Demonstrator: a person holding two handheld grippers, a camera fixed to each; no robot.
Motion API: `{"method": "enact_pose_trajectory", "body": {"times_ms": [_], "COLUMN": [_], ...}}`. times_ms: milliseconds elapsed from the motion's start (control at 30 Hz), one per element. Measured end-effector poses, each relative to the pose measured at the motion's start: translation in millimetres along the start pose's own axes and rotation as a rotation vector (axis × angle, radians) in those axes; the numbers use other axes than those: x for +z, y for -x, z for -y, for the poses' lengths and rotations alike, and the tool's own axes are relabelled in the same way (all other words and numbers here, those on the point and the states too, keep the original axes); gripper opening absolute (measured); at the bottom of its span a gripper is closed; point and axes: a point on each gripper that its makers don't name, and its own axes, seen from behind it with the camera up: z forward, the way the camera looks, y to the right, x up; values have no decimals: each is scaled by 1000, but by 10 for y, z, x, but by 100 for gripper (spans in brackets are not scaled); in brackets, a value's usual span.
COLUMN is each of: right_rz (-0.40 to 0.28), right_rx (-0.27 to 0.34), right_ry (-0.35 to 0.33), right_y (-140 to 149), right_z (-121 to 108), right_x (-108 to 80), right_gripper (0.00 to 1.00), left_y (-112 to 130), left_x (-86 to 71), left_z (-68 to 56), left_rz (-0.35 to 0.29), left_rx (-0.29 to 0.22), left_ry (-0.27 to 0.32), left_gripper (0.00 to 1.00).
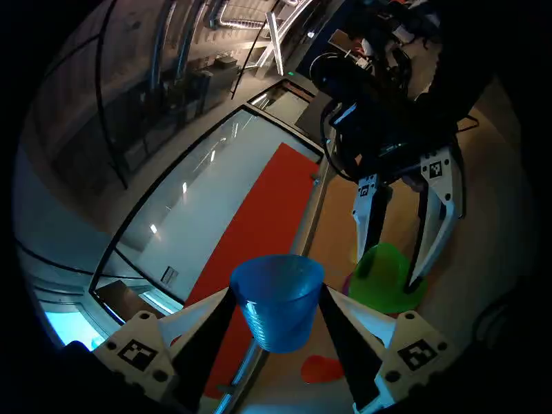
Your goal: Pour water
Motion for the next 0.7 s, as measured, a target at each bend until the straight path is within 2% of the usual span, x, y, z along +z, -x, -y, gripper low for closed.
{"method": "enact_pose_trajectory", "body": {"times_ms": [700], "right_rz": [-6], "right_rx": [0], "right_ry": [2], "right_y": [20], "right_z": [-20], "right_x": [19], "right_gripper": [90], "left_y": [-42], "left_x": [5], "left_z": [2], "left_rz": [-6], "left_rx": [63], "left_ry": [0], "left_gripper": [84]}}
